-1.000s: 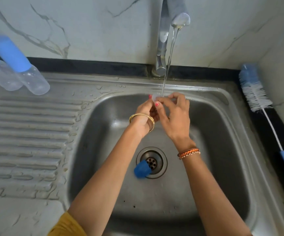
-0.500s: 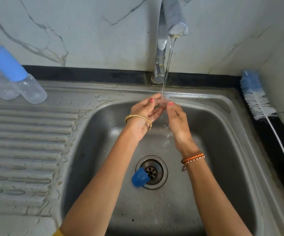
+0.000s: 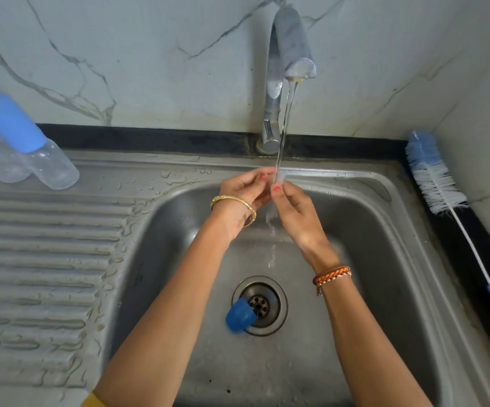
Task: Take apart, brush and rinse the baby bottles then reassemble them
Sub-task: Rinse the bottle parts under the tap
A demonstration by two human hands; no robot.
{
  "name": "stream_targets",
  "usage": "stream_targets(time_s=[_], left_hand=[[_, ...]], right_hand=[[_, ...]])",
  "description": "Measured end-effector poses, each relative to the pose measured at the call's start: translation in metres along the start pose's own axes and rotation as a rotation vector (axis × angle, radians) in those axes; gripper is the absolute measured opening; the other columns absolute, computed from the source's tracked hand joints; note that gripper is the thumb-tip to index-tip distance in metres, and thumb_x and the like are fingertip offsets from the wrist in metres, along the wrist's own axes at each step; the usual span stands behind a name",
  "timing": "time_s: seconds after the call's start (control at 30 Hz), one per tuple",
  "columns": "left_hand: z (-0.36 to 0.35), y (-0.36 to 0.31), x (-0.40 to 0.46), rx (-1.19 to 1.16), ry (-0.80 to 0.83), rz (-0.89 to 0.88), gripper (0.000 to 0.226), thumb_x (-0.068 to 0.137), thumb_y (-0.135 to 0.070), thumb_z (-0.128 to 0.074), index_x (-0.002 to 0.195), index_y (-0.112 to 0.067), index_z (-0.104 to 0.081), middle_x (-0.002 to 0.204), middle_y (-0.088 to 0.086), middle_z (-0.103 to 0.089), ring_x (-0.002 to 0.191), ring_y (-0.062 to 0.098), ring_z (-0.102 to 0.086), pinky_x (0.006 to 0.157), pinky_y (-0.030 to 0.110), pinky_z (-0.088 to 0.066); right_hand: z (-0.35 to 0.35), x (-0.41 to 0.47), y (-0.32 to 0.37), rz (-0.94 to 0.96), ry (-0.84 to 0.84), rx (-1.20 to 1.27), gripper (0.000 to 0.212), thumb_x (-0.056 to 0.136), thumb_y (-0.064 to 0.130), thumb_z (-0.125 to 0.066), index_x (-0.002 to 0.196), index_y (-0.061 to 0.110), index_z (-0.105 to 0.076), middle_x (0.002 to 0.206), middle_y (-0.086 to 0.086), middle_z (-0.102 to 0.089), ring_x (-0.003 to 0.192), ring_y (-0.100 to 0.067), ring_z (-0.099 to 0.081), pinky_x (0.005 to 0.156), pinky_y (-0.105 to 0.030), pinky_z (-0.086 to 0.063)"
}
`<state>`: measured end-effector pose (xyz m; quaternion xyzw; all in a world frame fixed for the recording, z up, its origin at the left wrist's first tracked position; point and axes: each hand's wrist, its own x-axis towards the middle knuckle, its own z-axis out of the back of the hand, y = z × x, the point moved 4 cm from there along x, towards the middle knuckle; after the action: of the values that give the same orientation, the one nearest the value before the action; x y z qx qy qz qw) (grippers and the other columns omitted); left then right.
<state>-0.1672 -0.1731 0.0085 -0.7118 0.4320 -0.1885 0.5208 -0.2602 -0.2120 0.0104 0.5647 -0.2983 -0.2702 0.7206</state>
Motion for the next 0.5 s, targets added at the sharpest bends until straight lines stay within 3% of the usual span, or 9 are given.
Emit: stream_targets(time_s=[0.07, 0.17, 0.23, 0.33, 0.43, 0.5], left_hand=[[-0.002, 0.002, 0.001, -0.006, -0.058, -0.002, 0.02, 0.089, 0.003, -0.052, 0.106, -0.001, -0.063, 0.07, -0.006, -0.07, 0.069, 0.005, -0.066, 0.067, 0.016, -0.055], [0.0, 0.011, 0.0, -0.036, -0.173, 0.046, 0.009, 0.088, -0.001, -0.056, 0.09, 0.0, -0.065, 0.057, -0.006, -0.068, 0.054, 0.004, -0.064, 0.055, 0.013, -0.052], [0.003, 0.015, -0.004, 0.084, -0.268, 0.034, 0.014, 0.089, -0.011, -0.06, 0.077, -0.006, -0.065, 0.048, -0.005, -0.064, 0.042, 0.004, -0.057, 0.045, 0.015, -0.046], [0.003, 0.014, -0.007, 0.31, -0.291, -0.103, 0.029, 0.089, -0.02, -0.061, 0.062, -0.009, -0.063, 0.041, -0.005, -0.059, 0.033, 0.004, -0.046, 0.037, 0.016, -0.036], [0.003, 0.006, -0.009, 0.569, -0.262, -0.248, 0.042, 0.091, -0.023, -0.059, 0.057, 0.002, -0.062, 0.031, -0.008, -0.049, 0.029, 0.003, -0.042, 0.041, 0.018, -0.037], [0.003, 0.002, -0.009, 0.693, -0.252, -0.303, 0.049, 0.091, -0.026, -0.059, 0.054, 0.006, -0.061, 0.027, -0.009, -0.043, 0.028, 0.004, -0.041, 0.043, 0.02, -0.037]], right_hand=[[0.002, 0.004, -0.001, -0.016, -0.06, -0.036, 0.023, 0.098, 0.018, -0.044, 0.109, 0.017, -0.064, 0.11, -0.002, -0.06, 0.109, -0.012, -0.051, 0.095, -0.017, -0.039], [0.011, 0.008, 0.003, -0.152, -0.028, 0.005, 0.024, 0.096, 0.017, -0.048, 0.096, 0.009, -0.07, 0.106, -0.009, -0.066, 0.096, -0.005, -0.058, 0.09, -0.014, -0.043], [0.015, 0.009, 0.004, -0.276, 0.008, 0.061, 0.025, 0.095, 0.024, -0.051, 0.081, 0.015, -0.07, 0.088, -0.004, -0.07, 0.082, -0.003, -0.061, 0.076, -0.013, -0.046], [0.02, 0.014, 0.005, -0.378, -0.031, 0.036, 0.029, 0.094, 0.035, -0.049, 0.08, 0.019, -0.069, 0.086, 0.0, -0.068, 0.083, -0.008, -0.061, 0.077, -0.024, -0.045], [0.022, 0.015, 0.012, -0.349, -0.047, -0.031, 0.034, 0.095, 0.033, -0.049, 0.073, 0.015, -0.068, 0.075, -0.001, -0.068, 0.06, 0.003, -0.061, 0.059, -0.013, -0.044], [0.022, 0.014, 0.013, -0.374, -0.047, -0.025, 0.033, 0.093, 0.032, -0.053, 0.07, 0.012, -0.066, 0.069, -0.002, -0.066, 0.053, 0.001, -0.06, 0.057, -0.014, -0.042]])
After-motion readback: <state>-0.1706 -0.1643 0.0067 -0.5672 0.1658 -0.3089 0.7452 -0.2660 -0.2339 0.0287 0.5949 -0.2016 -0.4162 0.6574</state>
